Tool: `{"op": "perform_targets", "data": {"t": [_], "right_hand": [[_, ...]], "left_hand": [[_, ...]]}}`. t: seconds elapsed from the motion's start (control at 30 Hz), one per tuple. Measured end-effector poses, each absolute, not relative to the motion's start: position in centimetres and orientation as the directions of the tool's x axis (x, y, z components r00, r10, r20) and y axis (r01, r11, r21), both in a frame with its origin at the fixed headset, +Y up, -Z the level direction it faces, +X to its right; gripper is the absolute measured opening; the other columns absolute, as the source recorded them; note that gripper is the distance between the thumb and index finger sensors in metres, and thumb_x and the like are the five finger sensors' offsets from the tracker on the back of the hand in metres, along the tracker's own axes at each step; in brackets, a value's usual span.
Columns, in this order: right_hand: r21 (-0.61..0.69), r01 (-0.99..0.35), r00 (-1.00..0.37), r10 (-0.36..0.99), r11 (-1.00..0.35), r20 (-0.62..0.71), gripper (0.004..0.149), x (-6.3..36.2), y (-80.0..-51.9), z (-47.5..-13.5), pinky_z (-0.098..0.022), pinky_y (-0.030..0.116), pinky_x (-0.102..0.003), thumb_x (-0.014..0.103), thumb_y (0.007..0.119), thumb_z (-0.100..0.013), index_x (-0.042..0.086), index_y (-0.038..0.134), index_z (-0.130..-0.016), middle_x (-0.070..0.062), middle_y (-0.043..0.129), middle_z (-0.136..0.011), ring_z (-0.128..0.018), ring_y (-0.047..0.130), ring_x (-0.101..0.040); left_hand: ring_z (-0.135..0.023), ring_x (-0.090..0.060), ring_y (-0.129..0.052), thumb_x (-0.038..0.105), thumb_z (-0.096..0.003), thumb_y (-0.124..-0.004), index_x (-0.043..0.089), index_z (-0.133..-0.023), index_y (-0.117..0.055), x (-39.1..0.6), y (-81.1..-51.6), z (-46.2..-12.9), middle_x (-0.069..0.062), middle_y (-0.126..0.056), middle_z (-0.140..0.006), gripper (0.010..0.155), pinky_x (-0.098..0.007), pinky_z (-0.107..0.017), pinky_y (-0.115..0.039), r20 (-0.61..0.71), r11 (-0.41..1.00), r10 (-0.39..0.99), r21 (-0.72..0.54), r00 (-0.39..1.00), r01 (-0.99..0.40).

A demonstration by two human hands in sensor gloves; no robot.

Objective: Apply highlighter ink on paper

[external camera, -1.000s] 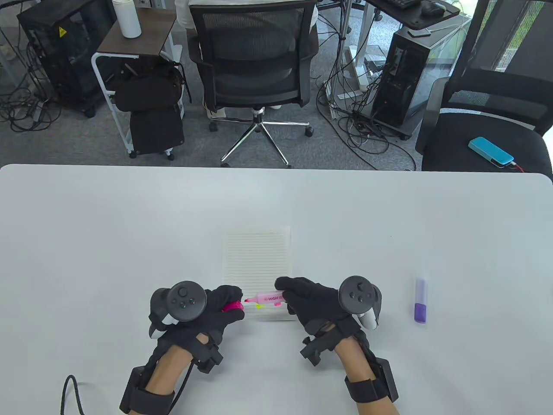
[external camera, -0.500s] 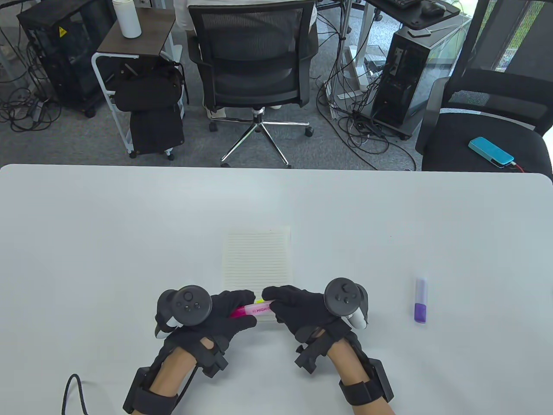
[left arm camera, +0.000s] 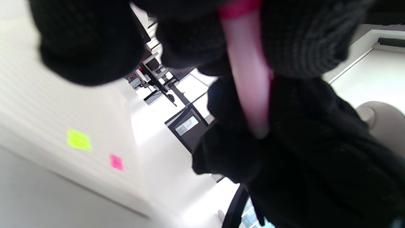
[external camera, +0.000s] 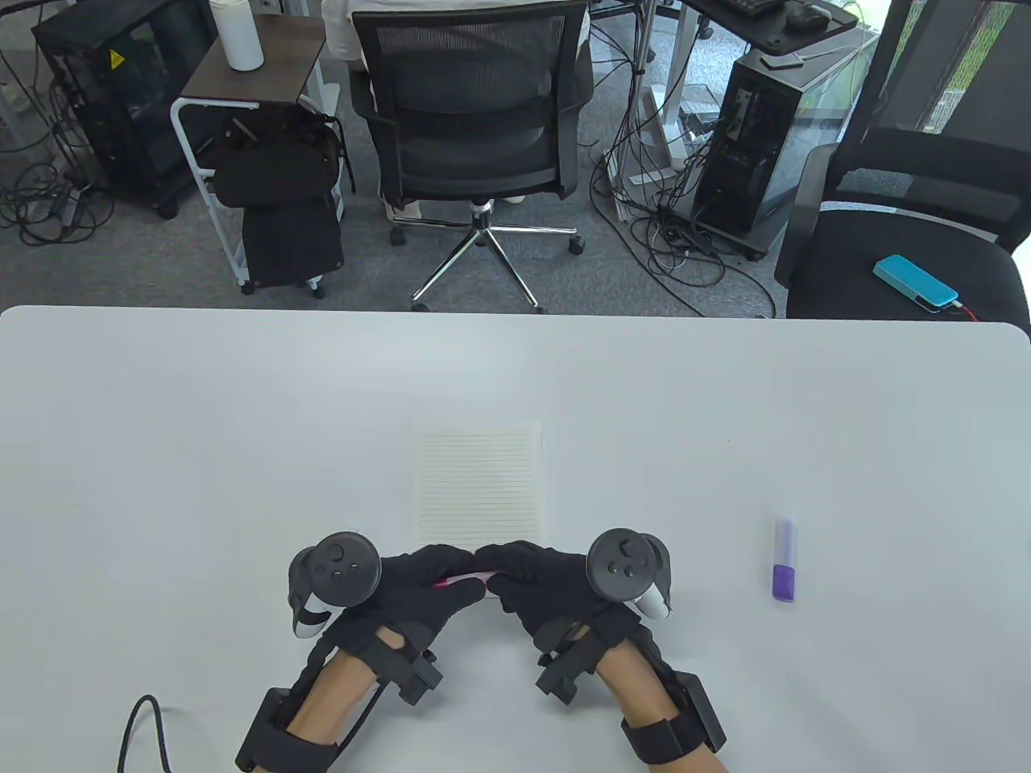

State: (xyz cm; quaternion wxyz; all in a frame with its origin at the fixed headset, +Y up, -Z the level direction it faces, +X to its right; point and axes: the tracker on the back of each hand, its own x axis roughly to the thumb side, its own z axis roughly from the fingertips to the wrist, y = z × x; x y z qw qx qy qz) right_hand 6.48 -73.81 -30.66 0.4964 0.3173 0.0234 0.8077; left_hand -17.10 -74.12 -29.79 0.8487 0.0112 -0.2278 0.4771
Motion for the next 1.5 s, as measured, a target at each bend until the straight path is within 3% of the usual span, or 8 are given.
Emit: {"op": "perform_targets", "data": {"t": [0.17, 0.3, 0.47, 0.67, 0.8, 0.93, 1.13, 1.5], "right_hand": [[0.357, -0.777, -0.31, 0.809, -0.519, 0.5, 0.041, 6.5, -73.5, -30.6, -0.045, 0.083, -0.055, 0.023, 0.083, -0.045, 0.016, 0.085, -0.085, -0.02, 0.09, -0.074, -0.044, 0.1, -0.032], [0.363, -0.779, -0.31, 0.816, -0.512, 0.487, 0.04, 7.0, -73.6, -31.0, -0.046, 0.083, -0.055, 0.023, 0.084, -0.045, 0.015, 0.086, -0.085, -0.02, 0.09, -0.074, -0.044, 0.1, -0.032], [0.327, -0.796, -0.327, 0.816, -0.51, 0.477, 0.039, 8.0, -73.3, -31.4, -0.044, 0.082, -0.055, 0.026, 0.085, -0.046, 0.016, 0.087, -0.084, -0.019, 0.091, -0.074, -0.045, 0.101, -0.033], [0.109, -0.834, -0.468, 0.799, -0.541, 0.378, 0.039, 11.6, -73.2, -32.4, -0.042, 0.082, -0.055, 0.026, 0.084, -0.047, 0.015, 0.086, -0.085, -0.019, 0.091, -0.074, -0.044, 0.101, -0.033], [-0.108, -0.715, -0.699, 0.705, -0.69, 0.121, 0.041, 14.7, -73.9, -32.8, -0.045, 0.08, -0.057, 0.023, 0.082, -0.048, 0.016, 0.084, -0.089, -0.021, 0.089, -0.079, -0.052, 0.099, -0.037], [-0.221, -0.55, -0.814, 0.576, -0.805, -0.074, 0.043, 16.1, -74.6, -32.8, -0.049, 0.076, -0.061, 0.021, 0.083, -0.048, 0.017, 0.084, -0.09, -0.019, 0.089, -0.084, -0.06, 0.096, -0.042], [-0.244, -0.353, -0.875, 0.411, -0.903, -0.255, 0.043, 16.7, -75.2, -32.8, -0.051, 0.075, -0.062, 0.02, 0.085, -0.047, 0.017, 0.085, -0.09, -0.019, 0.09, -0.085, -0.063, 0.096, -0.044], [-0.139, -0.259, -0.883, 0.292, -0.956, -0.366, 0.046, 17.0, -76.4, -33.4, -0.056, 0.068, -0.067, 0.017, 0.088, -0.045, 0.015, 0.084, -0.091, -0.021, 0.088, -0.089, -0.071, 0.092, -0.047]], "left_hand": [[0.001, 0.008, -0.089, 0.051, -0.0365, -0.084, 0.013, -0.07, -0.085, -16.8, -73.9, -29.6, -0.001, -0.094, -0.056, 0.051, -0.027, -0.018, -0.1, 0.397, 0.535, 0.811, -0.209, 0.429, -0.818], [-0.004, 0.007, -0.093, 0.054, -0.0377, -0.087, 0.015, -0.072, -0.086, -16.7, -74.4, -29.7, 0.001, -0.095, -0.058, 0.052, -0.033, -0.028, -0.099, 0.411, 0.535, 0.803, -0.18, 0.431, -0.825], [-0.043, -0.011, -0.106, 0.056, -0.0407, -0.081, 0.02, -0.088, -0.078, -16.9, -73.9, -29.6, 0.0, -0.09, -0.077, 0.06, -0.05, -0.051, -0.087, 0.44, 0.562, 0.768, -0.114, 0.466, -0.819], [-0.092, -0.036, -0.075, 0.062, -0.043, -0.071, 0.021, -0.106, -0.047, -19.0, -74.0, -29.8, -0.009, -0.053, -0.109, 0.079, -0.062, -0.066, -0.064, 0.398, 0.537, 0.774, -0.002, 0.492, -0.843], [-0.095, -0.038, -0.071, 0.062, -0.0435, -0.07, 0.021, -0.106, -0.049, -19.1, -73.9, -29.8, -0.008, -0.054, -0.11, 0.077, -0.062, -0.067, -0.062, 0.411, 0.517, 0.783, -0.011, 0.467, -0.856], [-0.094, -0.038, -0.072, 0.062, -0.043, -0.07, 0.02, -0.105, -0.051, -18.3, -74.1, -29.7, -0.009, -0.056, -0.109, 0.077, -0.062, -0.066, -0.062, 0.435, 0.545, 0.763, -0.036, 0.477, -0.838], [-0.094, -0.038, -0.072, 0.059, -0.0436, -0.07, 0.021, -0.104, -0.054, -17.7, -74.1, -29.5, -0.01, -0.056, -0.109, 0.074, -0.063, -0.066, -0.062, 0.45, 0.584, 0.736, -0.045, 0.506, -0.81], [-0.094, -0.038, -0.071, 0.056, -0.0446, -0.07, 0.02, -0.104, -0.056, -17.5, -74.2, -29.6, -0.01, -0.056, -0.109, 0.071, -0.063, -0.066, -0.061, 0.449, 0.614, 0.72, -0.055, 0.53, -0.787]]}}
